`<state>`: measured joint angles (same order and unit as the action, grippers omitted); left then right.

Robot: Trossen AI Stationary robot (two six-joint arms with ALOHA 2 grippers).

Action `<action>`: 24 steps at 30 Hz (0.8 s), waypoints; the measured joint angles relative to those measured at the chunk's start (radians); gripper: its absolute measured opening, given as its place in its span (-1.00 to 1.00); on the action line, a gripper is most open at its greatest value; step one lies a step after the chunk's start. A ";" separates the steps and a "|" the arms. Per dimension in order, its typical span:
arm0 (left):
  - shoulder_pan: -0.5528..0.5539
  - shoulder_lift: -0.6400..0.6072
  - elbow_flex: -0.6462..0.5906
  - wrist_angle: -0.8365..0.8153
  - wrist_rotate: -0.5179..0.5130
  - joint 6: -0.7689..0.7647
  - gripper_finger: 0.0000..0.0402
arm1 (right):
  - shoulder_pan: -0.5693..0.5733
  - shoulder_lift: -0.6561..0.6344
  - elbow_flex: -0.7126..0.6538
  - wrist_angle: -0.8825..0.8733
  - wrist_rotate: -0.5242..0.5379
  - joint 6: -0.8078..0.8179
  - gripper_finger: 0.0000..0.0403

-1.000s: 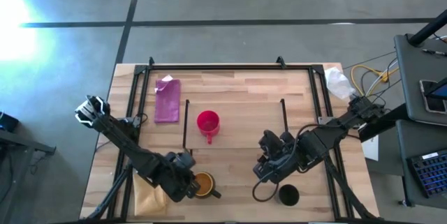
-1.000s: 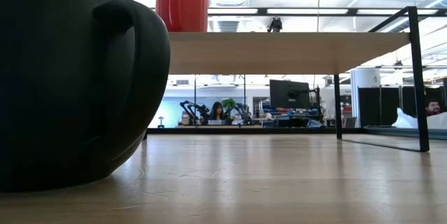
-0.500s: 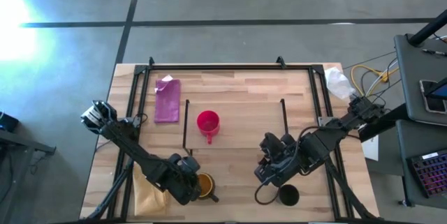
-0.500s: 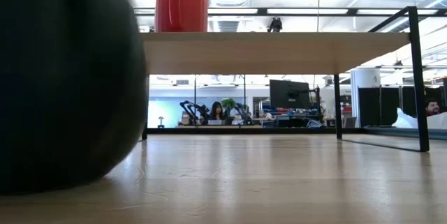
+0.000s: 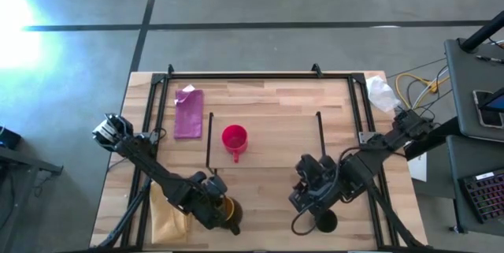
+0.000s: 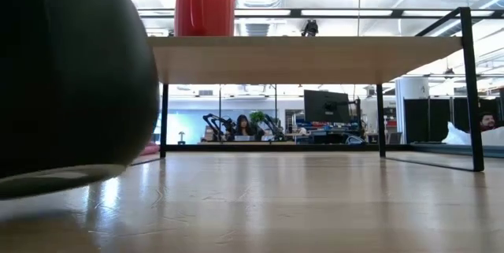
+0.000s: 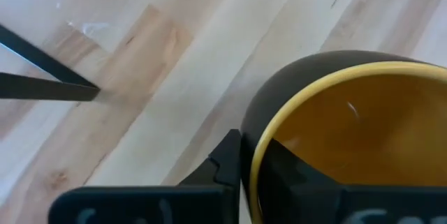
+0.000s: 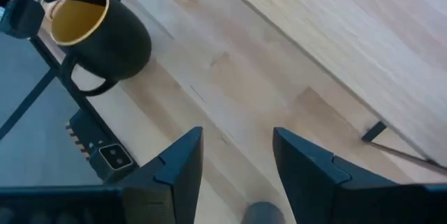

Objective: Stack small to large cups/mugs on shelf
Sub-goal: Put the black mug on the shelf

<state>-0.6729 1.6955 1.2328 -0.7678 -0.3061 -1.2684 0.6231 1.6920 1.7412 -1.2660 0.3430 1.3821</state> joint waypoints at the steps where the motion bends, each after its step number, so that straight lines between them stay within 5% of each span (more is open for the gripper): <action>1: 0.000 0.000 0.007 -0.004 -0.003 0.004 -0.97 | 0.008 0.000 -0.006 0.002 0.002 0.012 -0.17; 6: 0.000 -0.013 0.127 -0.070 -0.002 0.062 -0.98 | 0.059 0.000 -0.072 0.002 0.009 0.117 -0.17; 14: 0.041 -0.005 0.527 -0.301 -0.059 0.281 -0.99 | 0.088 0.001 -0.170 0.164 0.031 0.182 -0.18; 24: 0.264 0.057 0.807 -0.361 -0.128 0.717 -0.99 | 0.083 -0.014 -0.163 0.242 0.167 0.110 -0.23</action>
<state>-0.4087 1.7526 2.0395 -1.1288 -0.4339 -0.5518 0.7063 1.6780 1.5784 -1.0237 0.5099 1.4918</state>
